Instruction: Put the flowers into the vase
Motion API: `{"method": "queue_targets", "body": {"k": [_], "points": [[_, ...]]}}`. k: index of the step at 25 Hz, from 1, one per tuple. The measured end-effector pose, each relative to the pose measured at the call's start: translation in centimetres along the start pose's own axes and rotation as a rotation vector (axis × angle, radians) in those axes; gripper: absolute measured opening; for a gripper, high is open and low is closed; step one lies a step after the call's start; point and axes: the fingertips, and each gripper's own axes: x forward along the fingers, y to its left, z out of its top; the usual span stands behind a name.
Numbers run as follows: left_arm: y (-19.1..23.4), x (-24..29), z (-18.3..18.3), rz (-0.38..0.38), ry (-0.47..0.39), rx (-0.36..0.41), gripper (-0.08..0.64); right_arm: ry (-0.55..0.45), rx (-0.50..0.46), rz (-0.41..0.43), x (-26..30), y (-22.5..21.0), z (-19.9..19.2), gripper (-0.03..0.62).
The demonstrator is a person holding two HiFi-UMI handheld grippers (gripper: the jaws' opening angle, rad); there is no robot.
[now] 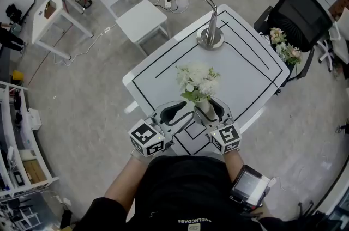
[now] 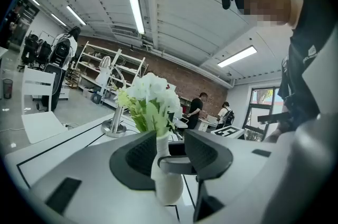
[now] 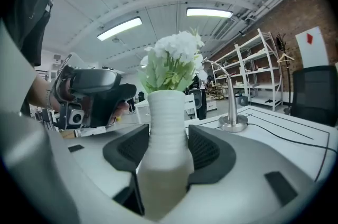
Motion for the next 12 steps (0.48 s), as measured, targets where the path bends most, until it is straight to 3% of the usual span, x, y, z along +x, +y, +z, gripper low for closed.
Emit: {"method": "queue_targets", "body": {"k": [12], "points": [[1.5,-0.9,-1.7,0.052,0.02,-0.066,0.146,-0.05,-0.012,0.014,0.1,-0.6,-0.3,0.231]]}}
